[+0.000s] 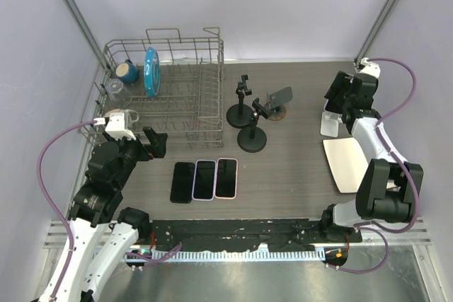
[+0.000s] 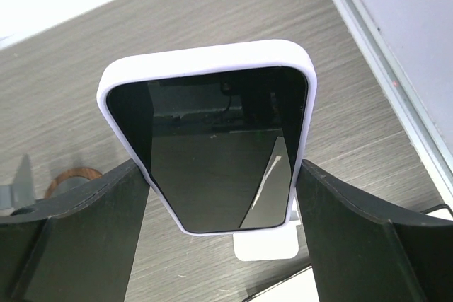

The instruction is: Remove the phone from the phone stand

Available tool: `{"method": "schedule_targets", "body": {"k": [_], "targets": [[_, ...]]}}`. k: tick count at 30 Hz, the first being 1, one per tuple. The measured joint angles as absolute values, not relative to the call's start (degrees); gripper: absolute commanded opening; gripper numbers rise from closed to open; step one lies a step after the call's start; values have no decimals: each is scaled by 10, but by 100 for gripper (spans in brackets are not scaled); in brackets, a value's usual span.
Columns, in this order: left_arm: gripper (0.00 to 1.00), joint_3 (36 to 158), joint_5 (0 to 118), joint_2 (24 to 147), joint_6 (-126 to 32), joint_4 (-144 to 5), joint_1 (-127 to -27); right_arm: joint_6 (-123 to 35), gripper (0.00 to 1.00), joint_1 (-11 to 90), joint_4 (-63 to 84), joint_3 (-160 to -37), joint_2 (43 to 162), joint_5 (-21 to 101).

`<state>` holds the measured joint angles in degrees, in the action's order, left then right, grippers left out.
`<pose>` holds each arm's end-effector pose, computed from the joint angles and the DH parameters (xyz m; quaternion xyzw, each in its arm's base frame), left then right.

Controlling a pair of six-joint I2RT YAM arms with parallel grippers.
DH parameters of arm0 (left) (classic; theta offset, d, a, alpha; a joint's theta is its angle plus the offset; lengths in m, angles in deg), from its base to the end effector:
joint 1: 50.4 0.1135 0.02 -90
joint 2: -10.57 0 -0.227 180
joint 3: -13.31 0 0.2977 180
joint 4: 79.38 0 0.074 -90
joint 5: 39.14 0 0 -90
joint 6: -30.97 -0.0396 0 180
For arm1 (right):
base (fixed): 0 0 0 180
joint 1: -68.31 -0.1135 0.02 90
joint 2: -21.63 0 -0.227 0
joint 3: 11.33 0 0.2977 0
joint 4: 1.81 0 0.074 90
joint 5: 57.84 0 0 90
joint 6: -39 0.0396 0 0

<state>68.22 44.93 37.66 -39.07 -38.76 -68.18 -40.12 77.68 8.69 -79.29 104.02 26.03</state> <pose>0.1839 -0.0547 0.3307 -0.0471 0.7797 -0.1633 0.6026 0.3753 -0.0662 0.2165 0.1763 0.8237 -0.0380 0.5376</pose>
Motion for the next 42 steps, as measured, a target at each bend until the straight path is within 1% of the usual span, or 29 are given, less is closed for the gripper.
{"method": "schedule_targets", "body": {"k": [8, 14, 20, 26, 35, 38, 42], "targets": [[100, 682, 449, 377, -394, -388, -682, -372, 17, 762, 103, -794, 979, 249], [100, 682, 449, 378, -397, -388, -682, -341, 17, 705, 204, -803, 948, 233], [100, 682, 449, 384, -398, -388, -682, -317, 17, 619, 333, -801, 892, 235], [100, 682, 450, 387, -398, -388, -682, -287, 17, 522, 397, -772, 840, 266], [100, 682, 449, 389, -398, -388, -682, -221, 17, 327, 454, -688, 851, 274], [100, 682, 449, 389, -398, -388, -682, -191, 17, 285, 444, -660, 863, 270], [100, 682, 449, 389, -398, -388, -682, -150, 22, 246, 426, -622, 884, 268]]}}
